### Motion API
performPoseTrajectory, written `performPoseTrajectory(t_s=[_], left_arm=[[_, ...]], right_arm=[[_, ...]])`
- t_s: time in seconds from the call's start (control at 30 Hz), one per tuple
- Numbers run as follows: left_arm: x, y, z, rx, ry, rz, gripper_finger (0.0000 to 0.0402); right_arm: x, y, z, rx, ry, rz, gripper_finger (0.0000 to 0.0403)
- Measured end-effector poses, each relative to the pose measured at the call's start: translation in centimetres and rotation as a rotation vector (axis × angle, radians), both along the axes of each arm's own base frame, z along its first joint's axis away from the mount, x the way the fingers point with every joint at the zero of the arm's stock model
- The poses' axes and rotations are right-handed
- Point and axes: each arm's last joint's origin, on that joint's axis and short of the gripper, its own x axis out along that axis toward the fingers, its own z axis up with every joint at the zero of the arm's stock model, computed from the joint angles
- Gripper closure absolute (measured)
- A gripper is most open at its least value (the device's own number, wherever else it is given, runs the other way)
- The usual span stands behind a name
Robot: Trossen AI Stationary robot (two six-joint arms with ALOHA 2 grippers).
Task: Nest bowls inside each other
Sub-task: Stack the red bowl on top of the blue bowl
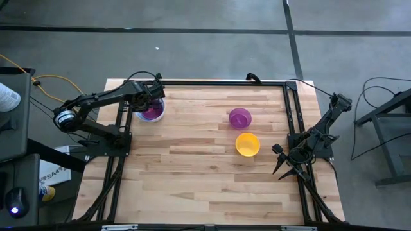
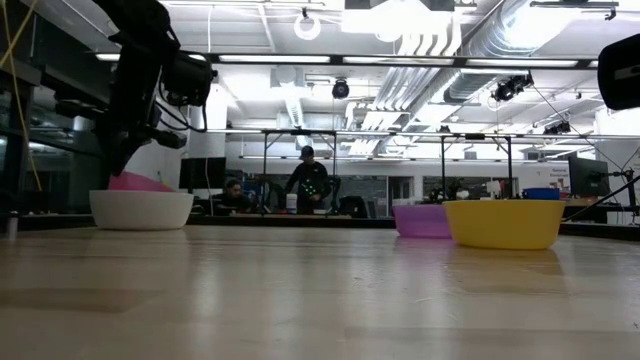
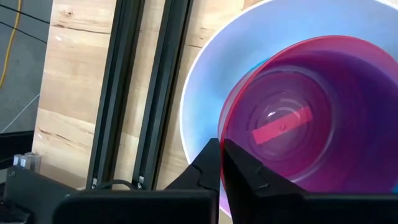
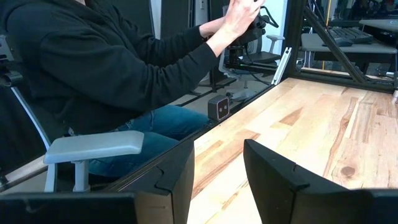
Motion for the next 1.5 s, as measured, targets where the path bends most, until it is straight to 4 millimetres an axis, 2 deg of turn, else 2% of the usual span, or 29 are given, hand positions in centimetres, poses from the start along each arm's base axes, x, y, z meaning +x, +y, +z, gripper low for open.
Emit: performPoseTrajectory(t_s=[0.3, 0.7, 1.0, 1.5], left_arm=[[0.0, -0.1, 0.1, -0.006, -0.020, 0.000, 0.0400], [-0.9, -0.9, 1.7, 0.000, -0.134, -0.003, 0.0401], [-0.9, -1.0, 1.7, -0.022, -0.159, -0.006, 0.0401], [-0.8, -1.0, 1.7, -0.034, -0.158, -0.029, 0.0346]], right_arm=[[0.0, 0.0, 0.0, 0.000, 0.000, 0.000, 0.0270], [0.0, 0.0, 0.0, 0.000, 0.000, 0.000, 0.0270], [0.0, 0.0, 0.0, -0.001, 0.000, 0.000, 0.0270], [0.0, 0.0, 0.0, 0.000, 0.000, 0.000, 0.0270]])
